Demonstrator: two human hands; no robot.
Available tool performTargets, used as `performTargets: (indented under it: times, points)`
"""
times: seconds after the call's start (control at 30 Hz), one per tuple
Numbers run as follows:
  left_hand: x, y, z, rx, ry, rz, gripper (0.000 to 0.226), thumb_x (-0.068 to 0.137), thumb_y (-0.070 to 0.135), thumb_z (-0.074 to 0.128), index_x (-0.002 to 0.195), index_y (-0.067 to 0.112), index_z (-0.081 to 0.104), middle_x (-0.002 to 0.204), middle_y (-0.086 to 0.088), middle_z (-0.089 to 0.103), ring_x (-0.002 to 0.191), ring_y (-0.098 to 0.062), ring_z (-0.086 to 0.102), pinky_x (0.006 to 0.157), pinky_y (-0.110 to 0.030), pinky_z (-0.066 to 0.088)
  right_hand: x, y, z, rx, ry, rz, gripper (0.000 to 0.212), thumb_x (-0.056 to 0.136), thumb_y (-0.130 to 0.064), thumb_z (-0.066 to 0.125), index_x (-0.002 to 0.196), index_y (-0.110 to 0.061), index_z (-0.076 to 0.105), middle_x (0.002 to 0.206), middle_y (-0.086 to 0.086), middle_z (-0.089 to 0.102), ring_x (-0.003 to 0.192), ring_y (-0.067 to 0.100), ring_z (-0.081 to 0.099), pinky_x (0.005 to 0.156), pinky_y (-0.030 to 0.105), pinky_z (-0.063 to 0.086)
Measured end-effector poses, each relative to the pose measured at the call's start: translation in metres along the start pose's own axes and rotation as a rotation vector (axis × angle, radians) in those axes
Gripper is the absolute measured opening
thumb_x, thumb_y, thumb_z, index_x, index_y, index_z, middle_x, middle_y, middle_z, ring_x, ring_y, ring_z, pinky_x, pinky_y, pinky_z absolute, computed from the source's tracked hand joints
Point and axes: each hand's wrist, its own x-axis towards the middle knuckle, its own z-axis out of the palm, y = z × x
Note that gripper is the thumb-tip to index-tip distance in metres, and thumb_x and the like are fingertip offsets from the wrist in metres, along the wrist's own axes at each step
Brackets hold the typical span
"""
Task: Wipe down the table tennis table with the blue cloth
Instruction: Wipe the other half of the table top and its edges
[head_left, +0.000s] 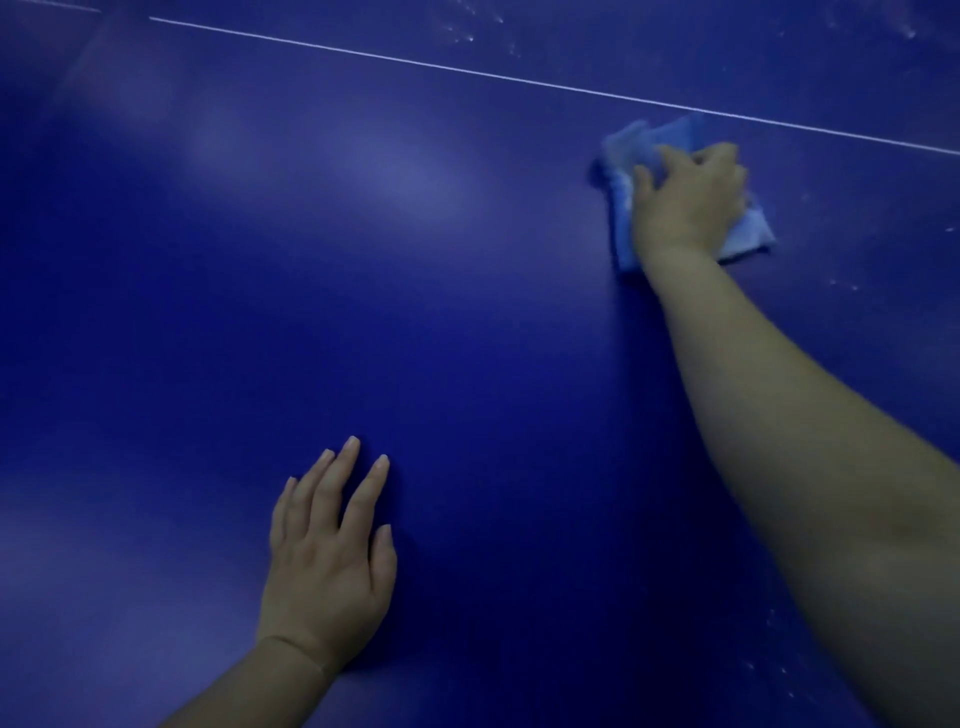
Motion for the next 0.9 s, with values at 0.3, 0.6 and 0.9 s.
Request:
performTargets:
  times: [0.3,0.6,0.9]
  points:
    - [-0.001,0.001,-0.003,0.018,-0.031,-0.024,0.057,0.091,0.036,0.032,0.142,0.016,0.045,0.155,-0.006,0.031,0.144,-0.025,0.024,0.119,-0.051,0.016,-0.003,0.076,-0.045,-0.040,0.123,0.378,0.044,0.088,-0.051,0.047,0.115,-0.023,0.064,0.128,0.010,0.048,0.117,0.034,0.045,0.099,0.042,0.033]
    - [-0.002,0.001,-0.002,0.004,-0.009,-0.031,0.058,0.091,0.038,0.029,0.143,0.017,0.044,0.156,-0.005,0.030,0.145,-0.023,0.020,0.119,-0.050,0.015,-0.040,0.069,-0.049,-0.046,-0.039,-0.011,0.041,0.089,-0.050,0.052,0.121,-0.027,0.063,0.124,0.012,0.049,0.113,0.035,0.047,0.094,0.042,0.038]
    - [-0.003,0.003,-0.003,0.004,-0.003,-0.034,0.060,0.091,0.039,0.027,0.144,0.017,0.044,0.157,-0.005,0.029,0.145,-0.025,0.021,0.120,-0.050,0.015,-0.145,0.047,-0.048,0.073,-0.110,-0.308,0.032,0.086,-0.040,0.064,0.114,-0.025,0.069,0.106,0.012,0.056,0.095,0.033,0.050,0.080,0.041,0.039]
